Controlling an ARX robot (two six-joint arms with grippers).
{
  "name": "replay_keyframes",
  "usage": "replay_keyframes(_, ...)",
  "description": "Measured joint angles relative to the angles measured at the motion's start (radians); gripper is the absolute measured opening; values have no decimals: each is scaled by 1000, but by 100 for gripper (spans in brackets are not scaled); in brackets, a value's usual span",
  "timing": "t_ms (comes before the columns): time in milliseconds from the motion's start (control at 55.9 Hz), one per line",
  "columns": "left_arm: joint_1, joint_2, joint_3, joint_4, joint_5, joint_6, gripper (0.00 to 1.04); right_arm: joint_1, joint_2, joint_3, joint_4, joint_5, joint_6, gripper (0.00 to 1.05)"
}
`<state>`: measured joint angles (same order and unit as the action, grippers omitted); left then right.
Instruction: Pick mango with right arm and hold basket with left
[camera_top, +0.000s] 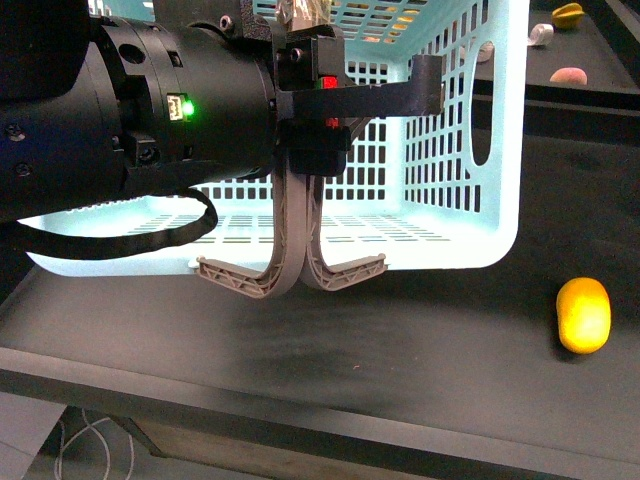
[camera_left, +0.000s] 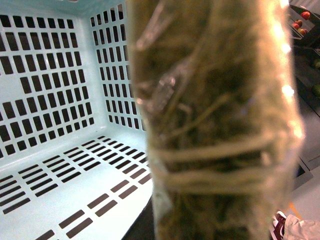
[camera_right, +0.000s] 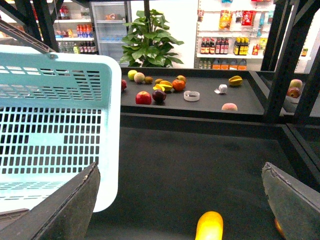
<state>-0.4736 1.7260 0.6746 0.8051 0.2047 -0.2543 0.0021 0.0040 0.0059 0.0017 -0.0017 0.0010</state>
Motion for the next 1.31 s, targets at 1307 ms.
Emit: replay_keyframes(1307, 0, -13, -6, 1, -29, -1, 4, 0, 0, 0, 0, 0, 0, 96)
